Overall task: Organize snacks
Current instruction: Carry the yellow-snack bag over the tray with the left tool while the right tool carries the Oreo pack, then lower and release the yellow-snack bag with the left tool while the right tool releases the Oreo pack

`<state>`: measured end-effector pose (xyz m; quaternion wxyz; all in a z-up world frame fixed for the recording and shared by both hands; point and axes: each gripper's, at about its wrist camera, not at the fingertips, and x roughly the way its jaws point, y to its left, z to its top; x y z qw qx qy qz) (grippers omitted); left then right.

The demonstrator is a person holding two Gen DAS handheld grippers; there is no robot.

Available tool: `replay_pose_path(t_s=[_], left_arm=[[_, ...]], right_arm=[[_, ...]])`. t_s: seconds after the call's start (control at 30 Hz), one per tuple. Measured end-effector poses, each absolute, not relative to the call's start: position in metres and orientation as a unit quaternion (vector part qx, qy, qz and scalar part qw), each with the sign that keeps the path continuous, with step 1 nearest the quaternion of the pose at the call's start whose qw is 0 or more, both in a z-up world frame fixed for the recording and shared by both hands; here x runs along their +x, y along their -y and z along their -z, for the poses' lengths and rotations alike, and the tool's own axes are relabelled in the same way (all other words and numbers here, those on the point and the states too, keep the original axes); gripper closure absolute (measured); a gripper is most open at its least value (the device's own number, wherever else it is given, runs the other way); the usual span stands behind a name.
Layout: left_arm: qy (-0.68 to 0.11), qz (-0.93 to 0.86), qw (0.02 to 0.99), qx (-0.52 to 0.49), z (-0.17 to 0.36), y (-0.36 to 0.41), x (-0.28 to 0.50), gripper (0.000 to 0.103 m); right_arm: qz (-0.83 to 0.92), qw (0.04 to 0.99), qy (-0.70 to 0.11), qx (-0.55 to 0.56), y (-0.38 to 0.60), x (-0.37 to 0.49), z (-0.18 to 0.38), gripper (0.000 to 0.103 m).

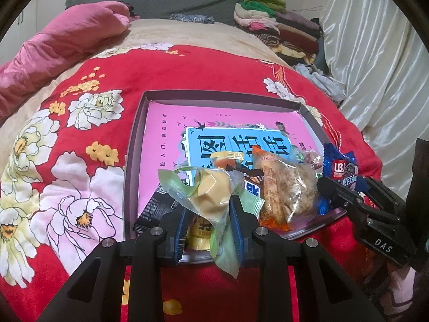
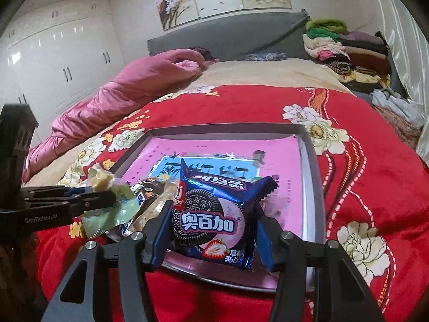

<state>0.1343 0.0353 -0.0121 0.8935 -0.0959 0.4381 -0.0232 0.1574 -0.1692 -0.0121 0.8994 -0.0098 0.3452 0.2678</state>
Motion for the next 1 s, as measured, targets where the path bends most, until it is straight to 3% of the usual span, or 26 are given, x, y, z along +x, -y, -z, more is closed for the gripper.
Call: replay_pose_path(t_s=[0.87,1.0], left_arm=[[-0.441,0.023,0.893,-0.091,0.013,-0.036,0.136,0.070],[-0.433,0.020,0.897,-0.090,0.009,-0.037,0.134,0.054]], right_arm=[[-0.252,0.895,-0.367,0.037,0.189,0.167,0.016,0.041],[-0.251,0.900,-0.352,0.047,0.194,0.164,0.009,0.041]])
